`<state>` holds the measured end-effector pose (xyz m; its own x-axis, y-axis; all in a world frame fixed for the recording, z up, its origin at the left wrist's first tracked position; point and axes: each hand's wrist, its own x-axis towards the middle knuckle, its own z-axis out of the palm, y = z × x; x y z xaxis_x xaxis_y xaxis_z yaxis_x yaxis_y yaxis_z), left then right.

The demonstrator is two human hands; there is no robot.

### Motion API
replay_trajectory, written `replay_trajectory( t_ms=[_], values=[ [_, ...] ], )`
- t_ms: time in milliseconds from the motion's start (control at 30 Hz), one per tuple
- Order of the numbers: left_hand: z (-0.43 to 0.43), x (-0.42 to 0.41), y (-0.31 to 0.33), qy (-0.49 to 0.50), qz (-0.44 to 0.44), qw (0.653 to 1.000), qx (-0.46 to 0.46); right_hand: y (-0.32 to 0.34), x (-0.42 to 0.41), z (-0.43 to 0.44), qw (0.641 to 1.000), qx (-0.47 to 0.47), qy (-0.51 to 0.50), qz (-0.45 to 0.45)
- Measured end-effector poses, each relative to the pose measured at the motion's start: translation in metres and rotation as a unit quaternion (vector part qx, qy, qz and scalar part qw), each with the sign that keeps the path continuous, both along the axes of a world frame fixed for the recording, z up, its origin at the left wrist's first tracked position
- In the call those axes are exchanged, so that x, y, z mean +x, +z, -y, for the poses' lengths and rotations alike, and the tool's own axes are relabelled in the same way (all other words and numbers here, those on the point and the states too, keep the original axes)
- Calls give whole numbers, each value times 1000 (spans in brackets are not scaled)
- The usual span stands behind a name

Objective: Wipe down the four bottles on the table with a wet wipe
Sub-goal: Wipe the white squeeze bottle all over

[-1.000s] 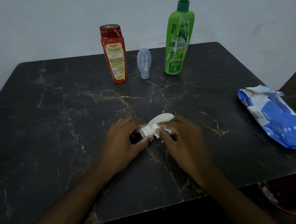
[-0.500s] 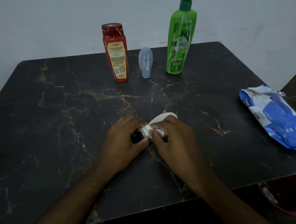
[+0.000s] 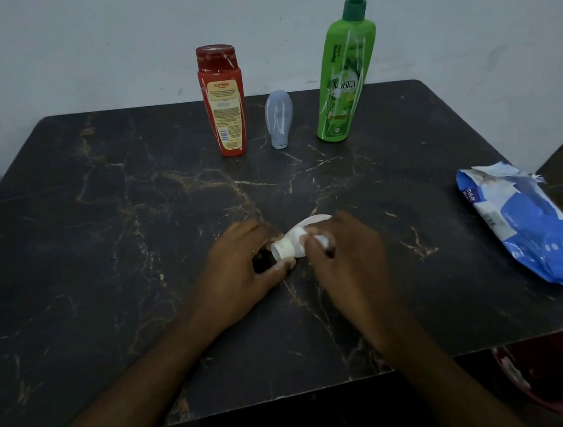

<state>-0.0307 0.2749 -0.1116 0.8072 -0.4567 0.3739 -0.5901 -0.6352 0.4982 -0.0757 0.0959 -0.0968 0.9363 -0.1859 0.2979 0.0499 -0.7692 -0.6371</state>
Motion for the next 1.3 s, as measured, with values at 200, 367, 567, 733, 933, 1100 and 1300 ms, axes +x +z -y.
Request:
replay_trajectory(
  t_ms=[200,367,567,733,933,1100,1300],
  values=[
    [0,-1,-1,2,7,1000,8,0,-6,-6,999,24,39,26],
    [-1,-2,1,1,3,1000,14,-1,10,35,997,38,-61,4],
    [-1,-4,-2,1,35,999,33,3,7,23,996,41,-80,3],
    [1,-4,-4,-10,69,997,37,2,-10,-15,999,18,38,27],
    [1,-5,-4,-11,73,996,53,0,2,21,999,26,-34,23],
    [2,-6,-4,-13,79,995,53,1,8,36,993,70,-94,24],
    [1,-6,-4,-19,81,995,53,-2,-8,-11,998,32,26,45]
  ],
)
